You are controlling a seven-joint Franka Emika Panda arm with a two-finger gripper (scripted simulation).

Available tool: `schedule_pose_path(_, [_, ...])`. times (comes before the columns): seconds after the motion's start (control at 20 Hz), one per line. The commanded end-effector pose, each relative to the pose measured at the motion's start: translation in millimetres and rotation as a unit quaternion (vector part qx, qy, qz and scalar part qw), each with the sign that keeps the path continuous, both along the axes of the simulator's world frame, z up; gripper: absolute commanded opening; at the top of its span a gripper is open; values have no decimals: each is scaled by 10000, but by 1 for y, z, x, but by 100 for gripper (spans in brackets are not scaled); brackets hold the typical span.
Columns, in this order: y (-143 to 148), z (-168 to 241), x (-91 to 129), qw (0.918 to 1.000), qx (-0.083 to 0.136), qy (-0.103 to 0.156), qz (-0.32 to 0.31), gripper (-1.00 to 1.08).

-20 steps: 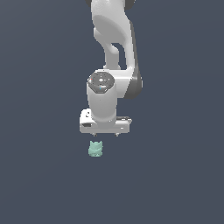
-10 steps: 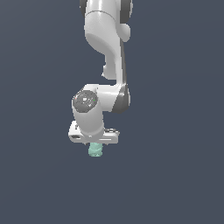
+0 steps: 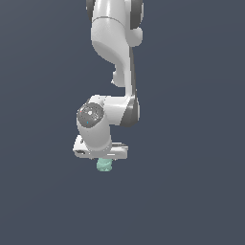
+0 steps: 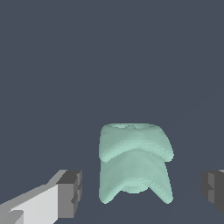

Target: Pick up the object and move it to a goal position.

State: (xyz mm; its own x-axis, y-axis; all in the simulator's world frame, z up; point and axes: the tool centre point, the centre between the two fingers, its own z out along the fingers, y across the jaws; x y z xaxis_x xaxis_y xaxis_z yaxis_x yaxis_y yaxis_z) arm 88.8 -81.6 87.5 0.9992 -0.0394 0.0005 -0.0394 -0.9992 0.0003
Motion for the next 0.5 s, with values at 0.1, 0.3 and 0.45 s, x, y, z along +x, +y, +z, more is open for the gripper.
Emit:
schedule_pose_path(0.1, [0, -18, -1, 10000, 1, 6, 0, 100])
schedule_pose_path(0.3, [0, -40, -1, 10000, 2, 3, -1, 100])
schedule_pose_path(0.45, [0, -48, -1, 10000, 2, 3, -1, 100])
